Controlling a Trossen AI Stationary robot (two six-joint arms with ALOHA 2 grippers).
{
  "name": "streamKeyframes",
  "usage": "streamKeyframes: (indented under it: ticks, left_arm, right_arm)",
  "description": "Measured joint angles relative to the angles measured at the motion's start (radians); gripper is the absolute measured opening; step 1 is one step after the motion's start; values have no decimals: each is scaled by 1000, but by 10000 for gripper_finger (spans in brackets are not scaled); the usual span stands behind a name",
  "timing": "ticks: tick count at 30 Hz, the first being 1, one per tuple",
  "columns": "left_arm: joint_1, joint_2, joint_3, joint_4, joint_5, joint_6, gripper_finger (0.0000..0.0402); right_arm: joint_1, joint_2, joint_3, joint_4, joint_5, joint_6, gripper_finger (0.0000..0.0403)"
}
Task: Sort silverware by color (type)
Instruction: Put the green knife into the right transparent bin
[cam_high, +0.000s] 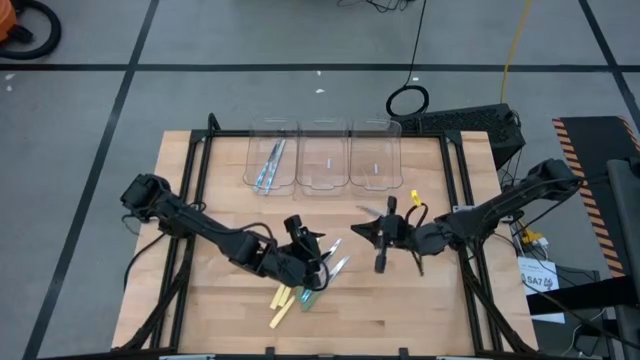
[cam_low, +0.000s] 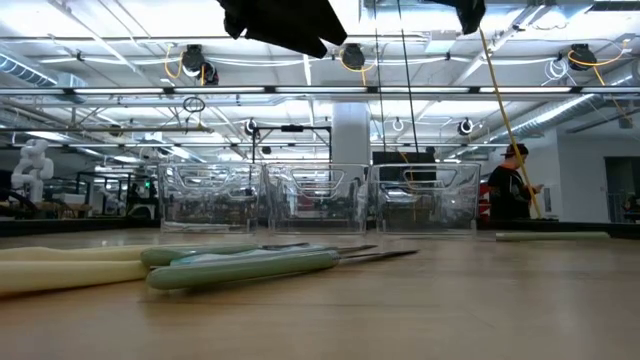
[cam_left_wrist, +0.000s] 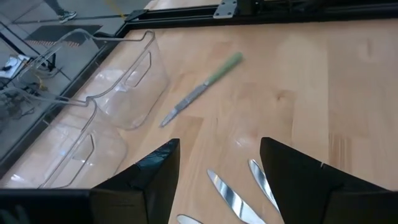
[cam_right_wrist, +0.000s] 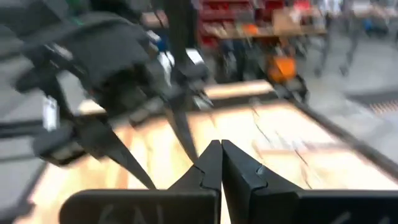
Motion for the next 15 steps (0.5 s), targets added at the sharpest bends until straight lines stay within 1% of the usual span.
streamKeyframes:
  ticks: [4,6,8,11,14,15]
  left_arm:
    - [-14,0,3,-3,1,35,230]
    - [-16,0,14,-12,2,39,230]
    - [-16,-1,15,-13,11,39,230]
    - [-13,-1,15,-19,50,38,230]
    - [-14,-1,15,-21,100,38,230]
    - [-14,-1,15,-23,115,38,230]
  right_arm:
    - [39,12,140,-420,73,192,1]
    - [56,34,190,-587,90,287,1]
    - [64,55,215,-711,85,371,1]
    - [67,83,220,-843,79,468,1]
    - [40,107,220,-975,51,530,2]
    - [24,115,220,-1020,27,548,4]
